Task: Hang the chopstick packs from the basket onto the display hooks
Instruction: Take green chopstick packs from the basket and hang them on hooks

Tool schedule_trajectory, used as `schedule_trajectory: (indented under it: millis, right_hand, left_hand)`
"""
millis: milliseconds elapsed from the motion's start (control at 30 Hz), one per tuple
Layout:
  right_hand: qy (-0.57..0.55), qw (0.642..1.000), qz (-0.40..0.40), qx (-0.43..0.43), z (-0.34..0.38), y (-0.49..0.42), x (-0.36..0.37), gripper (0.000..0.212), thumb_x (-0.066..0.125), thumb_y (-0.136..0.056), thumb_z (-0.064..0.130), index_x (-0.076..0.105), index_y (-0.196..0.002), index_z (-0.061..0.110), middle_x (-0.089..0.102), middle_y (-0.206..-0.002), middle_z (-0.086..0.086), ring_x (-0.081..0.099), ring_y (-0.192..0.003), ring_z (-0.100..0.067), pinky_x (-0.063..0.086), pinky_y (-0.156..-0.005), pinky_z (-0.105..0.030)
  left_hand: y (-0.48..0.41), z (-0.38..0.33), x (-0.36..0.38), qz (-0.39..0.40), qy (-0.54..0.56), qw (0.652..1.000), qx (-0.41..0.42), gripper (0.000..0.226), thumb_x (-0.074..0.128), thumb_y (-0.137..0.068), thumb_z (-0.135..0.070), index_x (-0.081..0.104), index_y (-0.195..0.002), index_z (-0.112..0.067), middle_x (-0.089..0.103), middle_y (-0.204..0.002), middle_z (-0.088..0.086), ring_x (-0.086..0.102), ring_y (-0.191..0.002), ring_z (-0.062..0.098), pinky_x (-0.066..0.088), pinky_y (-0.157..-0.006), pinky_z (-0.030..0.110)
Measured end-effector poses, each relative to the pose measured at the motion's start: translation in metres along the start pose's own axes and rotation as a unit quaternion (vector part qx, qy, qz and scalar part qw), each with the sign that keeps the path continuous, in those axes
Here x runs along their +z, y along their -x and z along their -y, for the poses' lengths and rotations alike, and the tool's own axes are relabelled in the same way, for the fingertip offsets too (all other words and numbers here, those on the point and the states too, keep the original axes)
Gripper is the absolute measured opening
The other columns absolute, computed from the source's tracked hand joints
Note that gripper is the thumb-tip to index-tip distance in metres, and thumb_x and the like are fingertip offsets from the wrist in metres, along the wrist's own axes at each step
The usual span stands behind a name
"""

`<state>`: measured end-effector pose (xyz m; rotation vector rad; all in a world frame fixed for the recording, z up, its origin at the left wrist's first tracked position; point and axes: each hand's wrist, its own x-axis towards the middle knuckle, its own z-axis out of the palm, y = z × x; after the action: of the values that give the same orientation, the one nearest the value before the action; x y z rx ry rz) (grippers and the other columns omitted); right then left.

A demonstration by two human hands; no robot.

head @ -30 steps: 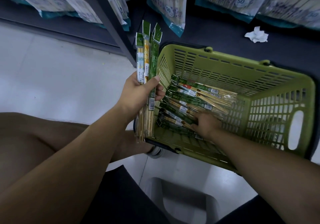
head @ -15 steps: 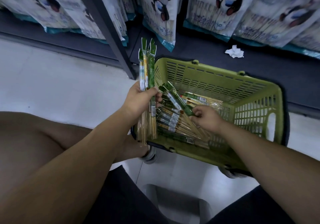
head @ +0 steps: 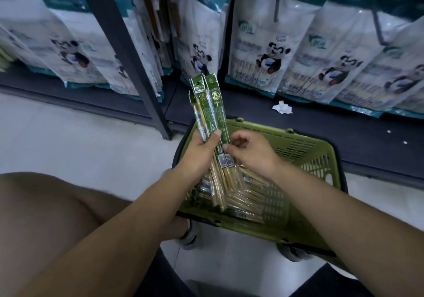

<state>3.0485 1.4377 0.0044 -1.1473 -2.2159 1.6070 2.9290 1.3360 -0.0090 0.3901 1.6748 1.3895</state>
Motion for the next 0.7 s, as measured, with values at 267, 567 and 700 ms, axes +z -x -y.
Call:
schedule_trajectory:
  millis: [267,567,700]
  right_hand:
    - [0.228,0.968,-0.021,-0.107,0.046,0.030,-0.043,0.025,0.080,-0.078,0.052,0.063,-0.077,0.034,0.050,-0.083,0.006,0.051,-0.071,-0.004,0.040,-0.061,-0.024]
    - [-0.133,0.979,-0.136,-0.074,0.109,0.044,-0.112,0.013,0.070,-0.095,0.032,0.069,-0.100,0.020,0.076,-0.085,0.003,0.070,-0.071,-0.007,0.051,-0.055,-0.023]
    - [-0.184,0.955,-0.200,-0.121,0.150,0.045,-0.134,0.009,0.067,-0.098,0.024,0.068,-0.090,0.020,0.068,-0.069,0.011,0.067,-0.068,-0.012,0.052,-0.054,-0.025]
  left_hand:
    - [0.007,-0.033,0.018,0.014,-0.014,0.998,0.061,0.016,0.067,-0.092,-0.036,0.061,-0.106,-0.030,0.075,-0.087,-0.027,0.071,-0.085,-0.003,0.054,-0.069,0.011]
    - [0.033,-0.103,0.032,0.089,-0.063,0.981,0.160,0.035,0.066,-0.086,-0.043,0.066,-0.119,-0.033,0.075,-0.110,-0.019,0.069,-0.103,-0.001,0.050,-0.086,0.020]
    - [0.047,-0.144,0.044,0.129,-0.102,0.960,0.229,0.029,0.067,-0.087,-0.044,0.063,-0.115,-0.041,0.074,-0.108,-0.020,0.070,-0.102,0.001,0.054,-0.084,0.017]
